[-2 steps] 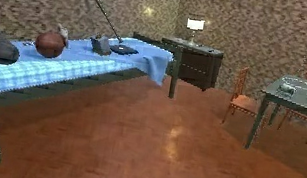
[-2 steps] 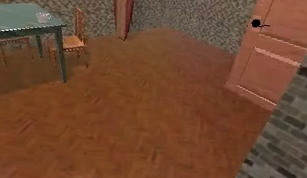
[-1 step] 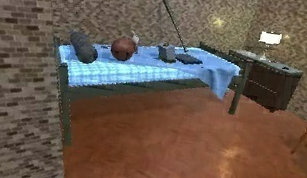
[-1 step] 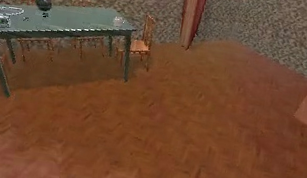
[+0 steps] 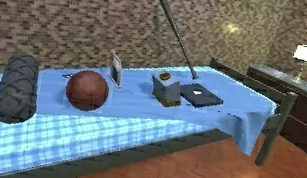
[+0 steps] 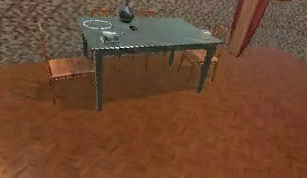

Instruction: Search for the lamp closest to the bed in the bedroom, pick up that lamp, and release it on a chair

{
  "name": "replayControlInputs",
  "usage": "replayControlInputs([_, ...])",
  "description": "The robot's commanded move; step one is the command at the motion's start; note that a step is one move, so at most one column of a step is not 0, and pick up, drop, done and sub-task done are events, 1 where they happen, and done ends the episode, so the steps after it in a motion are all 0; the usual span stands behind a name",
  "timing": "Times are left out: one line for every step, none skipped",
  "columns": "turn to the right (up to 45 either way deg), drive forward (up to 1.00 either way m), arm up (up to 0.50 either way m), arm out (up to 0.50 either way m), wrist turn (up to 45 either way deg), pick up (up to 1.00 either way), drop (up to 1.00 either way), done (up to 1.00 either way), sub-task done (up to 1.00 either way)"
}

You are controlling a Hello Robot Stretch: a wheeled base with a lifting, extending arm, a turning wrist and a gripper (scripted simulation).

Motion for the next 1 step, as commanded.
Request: replayControlInputs([-3.0, 0.00, 0.00, 0.00, 0.0, 0.00, 0.00, 0.00, 0.00])
